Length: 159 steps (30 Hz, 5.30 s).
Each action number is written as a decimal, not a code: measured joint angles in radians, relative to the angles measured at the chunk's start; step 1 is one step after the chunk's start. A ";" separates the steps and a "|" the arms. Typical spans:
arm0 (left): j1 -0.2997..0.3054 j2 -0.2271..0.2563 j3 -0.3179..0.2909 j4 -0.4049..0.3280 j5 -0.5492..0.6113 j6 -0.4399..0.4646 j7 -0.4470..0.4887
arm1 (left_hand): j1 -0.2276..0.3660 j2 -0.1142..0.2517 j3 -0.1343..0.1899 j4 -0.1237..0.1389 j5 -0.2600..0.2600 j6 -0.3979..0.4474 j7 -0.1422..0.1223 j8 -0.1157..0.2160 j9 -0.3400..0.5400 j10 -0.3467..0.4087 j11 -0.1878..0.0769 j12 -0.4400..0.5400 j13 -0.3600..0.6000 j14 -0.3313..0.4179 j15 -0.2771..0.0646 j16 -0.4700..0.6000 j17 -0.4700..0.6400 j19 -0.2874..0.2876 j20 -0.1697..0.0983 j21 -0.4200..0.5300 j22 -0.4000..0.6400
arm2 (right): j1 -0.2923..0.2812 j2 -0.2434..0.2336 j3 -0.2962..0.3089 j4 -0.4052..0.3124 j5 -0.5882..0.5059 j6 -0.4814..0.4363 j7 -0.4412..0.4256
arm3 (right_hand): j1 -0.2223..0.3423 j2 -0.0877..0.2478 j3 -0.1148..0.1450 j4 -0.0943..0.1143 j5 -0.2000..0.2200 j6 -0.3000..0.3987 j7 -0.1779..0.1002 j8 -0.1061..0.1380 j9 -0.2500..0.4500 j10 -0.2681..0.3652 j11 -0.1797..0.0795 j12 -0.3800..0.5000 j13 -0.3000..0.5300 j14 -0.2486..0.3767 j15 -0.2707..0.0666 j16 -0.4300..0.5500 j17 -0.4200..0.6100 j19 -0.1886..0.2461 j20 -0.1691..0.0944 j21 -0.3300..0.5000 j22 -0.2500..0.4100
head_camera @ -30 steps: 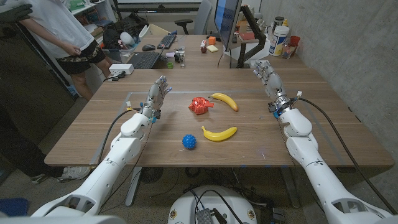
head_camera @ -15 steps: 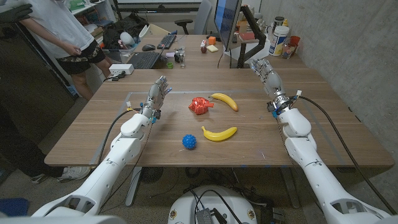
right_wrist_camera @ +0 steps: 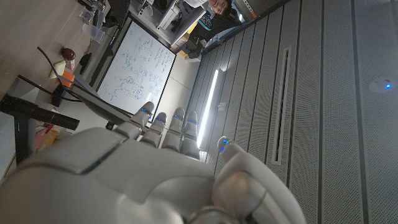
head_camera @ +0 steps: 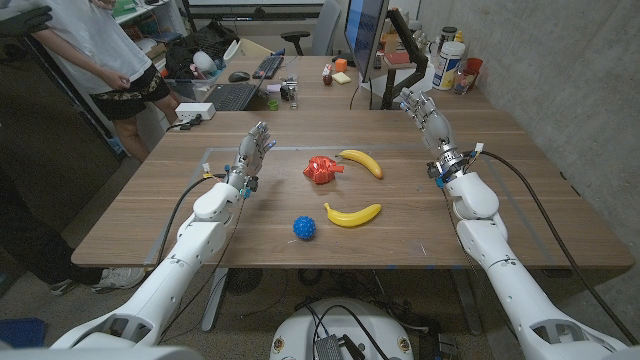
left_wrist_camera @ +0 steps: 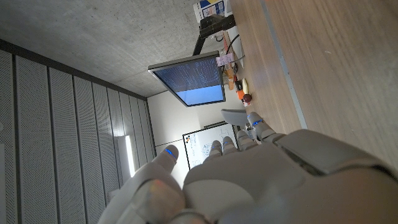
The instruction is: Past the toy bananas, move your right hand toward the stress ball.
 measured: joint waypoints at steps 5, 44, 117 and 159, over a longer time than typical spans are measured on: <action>0.000 0.001 -0.001 0.000 -0.001 0.000 -0.002 | 0.000 0.000 0.000 0.000 0.000 0.000 0.000 0.000 0.000 0.000 0.000 0.000 0.000 0.000 0.000 0.000 0.000 0.000 0.000 -0.002 0.000 | -0.003 0.000 -0.003 -0.009 -0.006 0.013 0.002 | 0.000 0.000 0.004 -0.004 0.000 0.005 -0.006 0.000 0.000 0.005 -0.005 0.000 0.000 0.011 0.000 0.000 0.000 0.000 0.000 0.000 0.000; -0.009 0.003 -0.007 0.030 -0.010 -0.011 -0.028 | 0.000 0.000 0.000 0.000 0.000 0.000 0.000 0.000 0.000 0.000 0.000 0.000 0.000 0.000 0.000 0.000 0.000 0.000 0.000 -0.007 0.000 | -0.022 0.000 -0.030 -0.048 -0.098 0.140 0.012 | 0.013 0.008 0.019 -0.005 -0.001 0.036 -0.011 0.000 0.000 0.041 -0.016 0.000 0.000 0.041 -0.006 0.000 0.000 0.014 0.000 0.000 0.000; -0.037 -0.006 -0.008 0.090 -0.017 -0.033 -0.060 | 0.000 0.000 -0.008 0.000 0.004 0.011 -0.022 0.000 0.000 -0.003 -0.003 0.007 0.000 0.000 0.000 0.000 0.000 0.000 0.000 -0.011 0.000 | -0.030 0.001 -0.052 -0.100 -0.280 0.369 0.040 | 0.016 0.005 0.051 -0.004 0.004 0.134 -0.019 0.000 0.000 0.131 -0.023 0.008 0.000 0.134 -0.005 -0.004 -0.005 0.095 0.002 0.014 0.000; -0.040 -0.009 -0.007 0.101 -0.019 -0.037 -0.064 | 0.000 0.000 -0.008 0.000 0.004 0.009 -0.031 0.000 0.000 -0.003 -0.003 0.007 0.000 0.000 0.000 0.000 0.000 0.000 0.000 -0.019 0.000 | -0.054 -0.034 -0.057 -0.130 -0.370 0.403 0.044 | 0.029 0.008 0.063 -0.017 0.004 0.161 -0.028 -0.004 0.005 0.150 -0.022 0.002 0.000 0.159 -0.005 -0.008 -0.004 0.120 -0.002 0.018 0.002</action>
